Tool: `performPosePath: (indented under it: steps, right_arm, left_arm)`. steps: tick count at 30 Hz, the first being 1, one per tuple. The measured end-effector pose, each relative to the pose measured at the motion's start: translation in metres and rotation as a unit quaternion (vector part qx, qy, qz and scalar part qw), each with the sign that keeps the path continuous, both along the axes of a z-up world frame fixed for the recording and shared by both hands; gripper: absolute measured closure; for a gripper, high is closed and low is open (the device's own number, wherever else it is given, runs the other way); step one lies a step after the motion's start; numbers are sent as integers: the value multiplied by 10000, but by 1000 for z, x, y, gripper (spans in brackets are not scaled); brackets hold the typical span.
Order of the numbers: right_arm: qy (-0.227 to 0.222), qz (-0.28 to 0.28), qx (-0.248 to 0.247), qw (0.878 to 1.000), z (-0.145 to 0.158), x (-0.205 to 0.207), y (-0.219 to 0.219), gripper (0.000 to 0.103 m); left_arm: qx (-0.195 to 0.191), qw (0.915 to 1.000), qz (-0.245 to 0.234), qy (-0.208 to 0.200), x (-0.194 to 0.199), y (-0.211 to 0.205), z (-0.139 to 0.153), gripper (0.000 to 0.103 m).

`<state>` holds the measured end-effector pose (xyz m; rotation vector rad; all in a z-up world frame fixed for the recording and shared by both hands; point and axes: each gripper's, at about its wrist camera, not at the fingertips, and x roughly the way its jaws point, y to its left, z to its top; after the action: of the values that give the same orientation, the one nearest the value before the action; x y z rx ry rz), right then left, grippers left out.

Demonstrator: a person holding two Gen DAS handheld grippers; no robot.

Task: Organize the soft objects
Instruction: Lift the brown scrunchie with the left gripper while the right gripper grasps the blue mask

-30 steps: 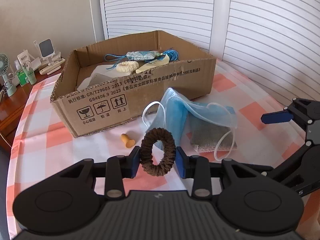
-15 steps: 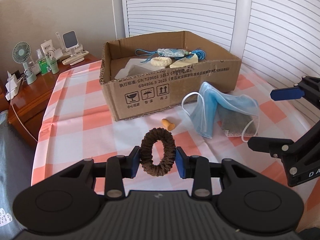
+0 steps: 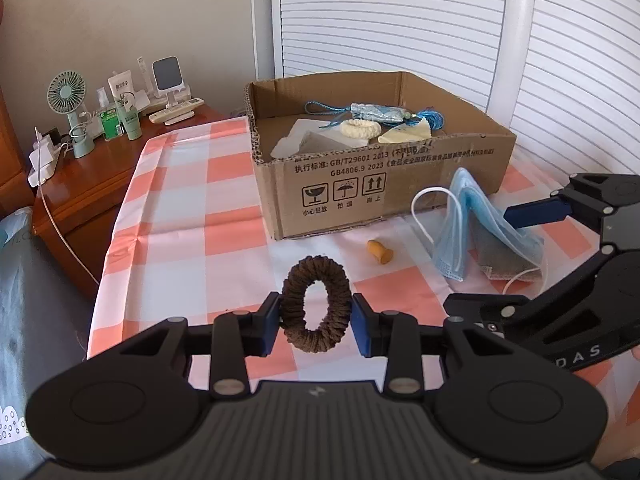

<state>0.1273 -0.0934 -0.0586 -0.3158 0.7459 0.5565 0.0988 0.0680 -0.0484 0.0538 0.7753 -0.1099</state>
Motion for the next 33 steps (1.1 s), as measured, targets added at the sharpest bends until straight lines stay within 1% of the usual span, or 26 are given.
performPosePath:
  steps: [3, 5, 7, 9, 12, 14, 15, 17, 18, 19, 20, 21, 24, 25, 29, 33]
  right_arm:
    - [73, -91, -27, 9999, -6, 9, 6, 6]
    - [101, -165, -118, 9997, -11, 13, 10, 13]
    - [96, -265, -195, 9994, -15, 16, 14, 17]
    - [55, -354, -258, 9990, -18, 18, 17, 18]
    - [-64, -464, -415, 9980, -21, 19, 21, 25]
    - [-128, -557, -503, 9971, -22, 20, 21, 35]
    - [-162, -592, -510, 9968, -22, 19, 21, 37]
    - [-167, -631, -505, 9966, -21, 19, 18, 49]
    - [-159, -638, -485, 9967, -20, 18, 17, 54]
    - [-154, -651, -487, 9966, -19, 18, 15, 61]
    - [-154, -675, -515, 9963, -19, 18, 14, 74]
    - [-149, -709, -561, 9958, -18, 18, 13, 80]
    - [-124, -723, -477, 9962, -15, 15, 8, 89]
    - [-110, -729, -471, 9962, -14, 15, 6, 95]
    - [-125, -621, -373, 9973, -6, 9, 1, 100]
    - [-232, -525, -355, 9977, 5, 1, -3, 100]
  left_arm:
    - [-18, 10000, 12, 20, 1, 3, -1, 67]
    - [-33, 10000, 26, 33, 1, 5, -3, 67]
    - [-60, 10000, 40, 43, 3, 6, -4, 67]
    - [-77, 9999, 45, 63, 4, 7, -5, 67]
    - [-84, 9999, 28, 82, 7, 7, -6, 67]
    - [-92, 9999, 14, 90, 7, 7, -7, 67]
    - [-92, 9999, 4, 90, 8, 7, -7, 67]
    - [-91, 9999, -21, 89, 8, 7, -7, 67]
    - [-98, 9999, -34, 94, 8, 7, -7, 67]
    - [-111, 9999, -56, 109, 8, 8, -7, 67]
    - [-122, 9998, -79, 122, 9, 8, -7, 67]
    - [-138, 9998, -108, 138, 9, 9, -7, 67]
    - [-145, 9995, -198, 176, 9, 9, -6, 67]
    - [-140, 9994, -235, 197, 9, 10, -6, 67]
    - [-171, 9989, -353, 254, 7, 10, -3, 67]
    - [-117, 9986, -453, 235, 3, 9, 3, 67]
